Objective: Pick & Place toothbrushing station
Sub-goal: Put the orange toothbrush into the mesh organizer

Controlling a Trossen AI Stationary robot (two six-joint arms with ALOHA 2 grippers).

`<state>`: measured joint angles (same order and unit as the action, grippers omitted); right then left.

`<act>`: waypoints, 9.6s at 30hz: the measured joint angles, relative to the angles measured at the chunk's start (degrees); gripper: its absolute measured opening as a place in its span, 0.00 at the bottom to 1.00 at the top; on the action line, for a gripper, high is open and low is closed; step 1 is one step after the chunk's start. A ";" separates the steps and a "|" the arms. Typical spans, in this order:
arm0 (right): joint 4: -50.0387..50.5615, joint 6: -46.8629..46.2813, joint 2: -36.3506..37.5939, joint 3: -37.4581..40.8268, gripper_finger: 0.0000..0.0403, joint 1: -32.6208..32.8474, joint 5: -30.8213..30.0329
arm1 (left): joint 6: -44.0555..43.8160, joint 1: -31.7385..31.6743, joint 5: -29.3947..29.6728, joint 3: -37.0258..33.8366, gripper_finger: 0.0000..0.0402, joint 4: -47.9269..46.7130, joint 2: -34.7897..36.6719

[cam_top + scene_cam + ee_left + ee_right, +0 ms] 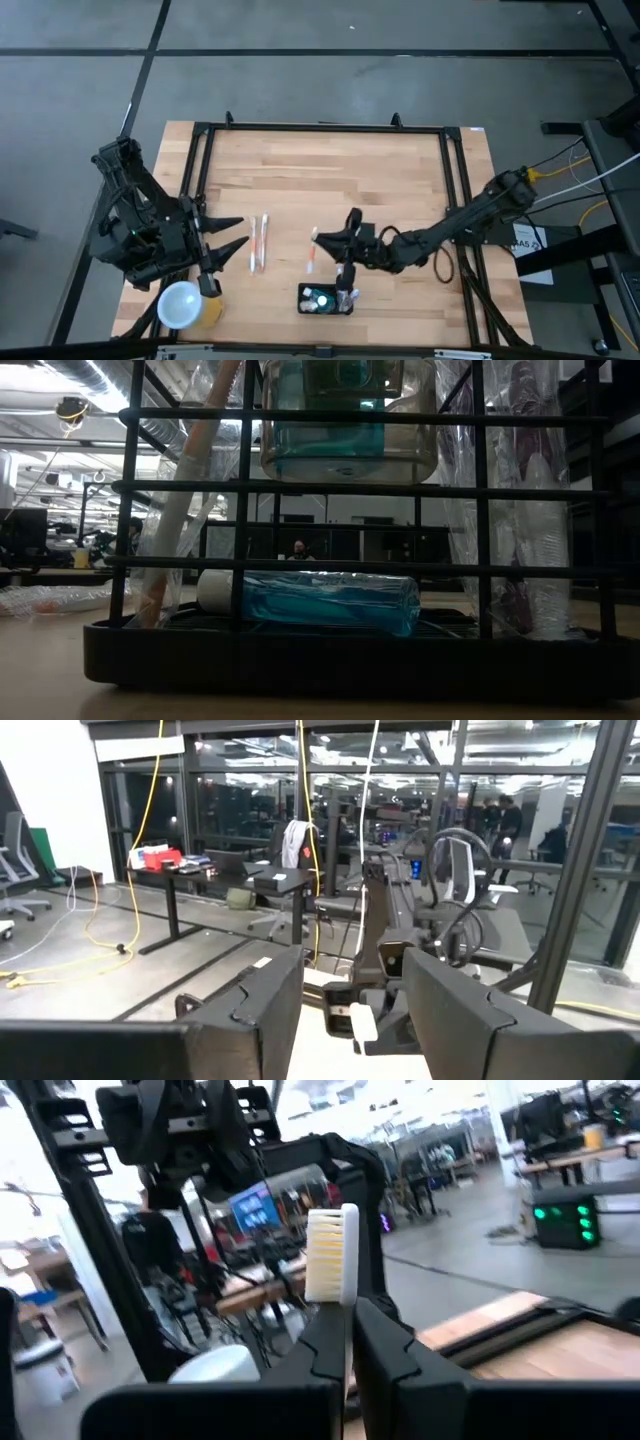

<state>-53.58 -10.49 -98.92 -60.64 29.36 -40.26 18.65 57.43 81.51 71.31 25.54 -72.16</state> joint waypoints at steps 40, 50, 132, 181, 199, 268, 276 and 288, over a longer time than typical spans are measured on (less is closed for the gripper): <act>11.59 -5.48 -8.65 -5.16 0.01 -12.10 48.75 | -6.97 1.82 1.97 0.00 0.42 -0.22 -3.67; 0.12 -8.56 -13.33 -5.16 0.01 -16.54 58.59 | -6.53 2.16 3.30 0.00 0.42 -0.26 -3.67; 12.91 19.21 26.18 -3.95 0.50 13.21 2.64 | -83.56 -17.62 -24.82 -0.15 0.39 -67.61 -4.64; 8.15 43.99 12.29 -31.26 0.50 35.37 -21.64 | -100.53 -47.41 -75.52 -10.63 0.23 -47.25 -36.15; 6.23 43.94 12.29 -31.26 0.50 35.34 -18.32 | -91.18 -51.36 -71.07 -10.54 0.03 -47.55 -37.53; 1.68 40.95 10.52 -31.26 0.50 33.90 6.70 | -19.11 -13.35 -35.14 -21.22 0.18 23.25 -8.03; 1.67 41.39 10.52 -31.26 0.50 34.23 6.70 | -17.13 -21.03 -56.88 -9.00 0.19 11.73 -5.53; 1.68 44.00 10.52 -31.26 0.50 36.07 8.38 | -36.31 -42.53 -58.80 20.67 0.19 -72.44 -2.50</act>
<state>-51.90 33.50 -88.40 -91.90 65.44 -31.88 -17.66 14.90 22.71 91.98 -46.91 -74.66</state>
